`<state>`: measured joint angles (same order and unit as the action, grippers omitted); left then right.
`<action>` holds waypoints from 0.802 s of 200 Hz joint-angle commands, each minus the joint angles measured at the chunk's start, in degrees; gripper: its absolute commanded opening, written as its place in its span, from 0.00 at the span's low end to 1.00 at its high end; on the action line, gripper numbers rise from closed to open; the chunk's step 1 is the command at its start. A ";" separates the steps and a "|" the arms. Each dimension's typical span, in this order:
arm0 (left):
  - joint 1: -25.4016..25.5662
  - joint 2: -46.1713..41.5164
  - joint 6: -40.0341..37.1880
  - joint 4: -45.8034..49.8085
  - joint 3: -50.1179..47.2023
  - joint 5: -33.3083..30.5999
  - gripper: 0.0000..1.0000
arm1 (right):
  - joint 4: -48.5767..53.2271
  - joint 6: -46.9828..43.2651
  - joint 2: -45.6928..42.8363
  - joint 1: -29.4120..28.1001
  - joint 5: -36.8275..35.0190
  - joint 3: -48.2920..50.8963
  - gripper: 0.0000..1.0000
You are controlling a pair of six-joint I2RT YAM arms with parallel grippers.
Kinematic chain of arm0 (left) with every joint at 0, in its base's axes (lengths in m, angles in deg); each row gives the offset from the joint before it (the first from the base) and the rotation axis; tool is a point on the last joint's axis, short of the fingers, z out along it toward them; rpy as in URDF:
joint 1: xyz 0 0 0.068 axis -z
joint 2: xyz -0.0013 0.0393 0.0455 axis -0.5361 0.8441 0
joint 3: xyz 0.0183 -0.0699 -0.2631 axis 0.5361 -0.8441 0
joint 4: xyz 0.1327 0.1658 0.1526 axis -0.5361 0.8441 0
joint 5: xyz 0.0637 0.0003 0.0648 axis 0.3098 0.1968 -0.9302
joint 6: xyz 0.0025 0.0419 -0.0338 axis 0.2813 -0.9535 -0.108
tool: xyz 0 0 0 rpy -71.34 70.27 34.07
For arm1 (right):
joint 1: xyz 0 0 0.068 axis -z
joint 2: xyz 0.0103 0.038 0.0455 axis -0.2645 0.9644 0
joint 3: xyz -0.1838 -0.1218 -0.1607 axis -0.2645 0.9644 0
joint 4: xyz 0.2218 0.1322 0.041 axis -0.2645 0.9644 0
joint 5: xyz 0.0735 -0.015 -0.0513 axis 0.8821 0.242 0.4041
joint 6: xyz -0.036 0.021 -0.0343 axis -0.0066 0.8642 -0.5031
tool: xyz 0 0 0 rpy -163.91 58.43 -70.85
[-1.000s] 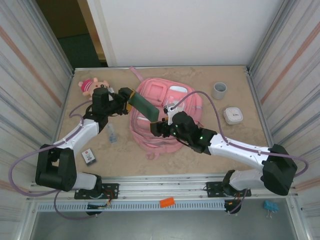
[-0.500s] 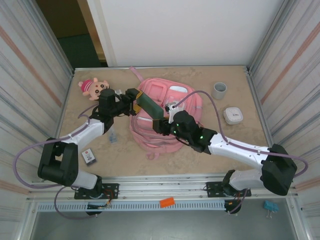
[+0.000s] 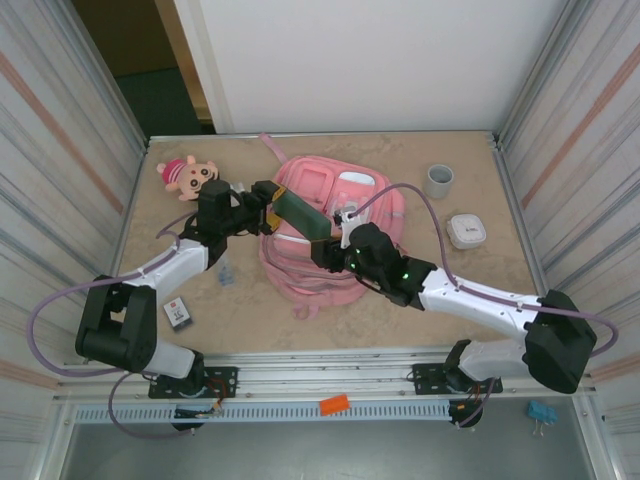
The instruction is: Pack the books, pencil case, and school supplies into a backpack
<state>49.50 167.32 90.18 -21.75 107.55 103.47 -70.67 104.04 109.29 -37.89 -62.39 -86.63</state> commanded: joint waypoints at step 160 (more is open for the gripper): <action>1.66 -5.92 -32.13 22.08 10.40 0.92 0.81 | -1.98 3.43 -12.09 2.17 -3.65 6.48 0.19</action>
<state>50.97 166.67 77.15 -11.21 110.70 106.31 -71.78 103.61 102.95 -37.43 -63.90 -81.85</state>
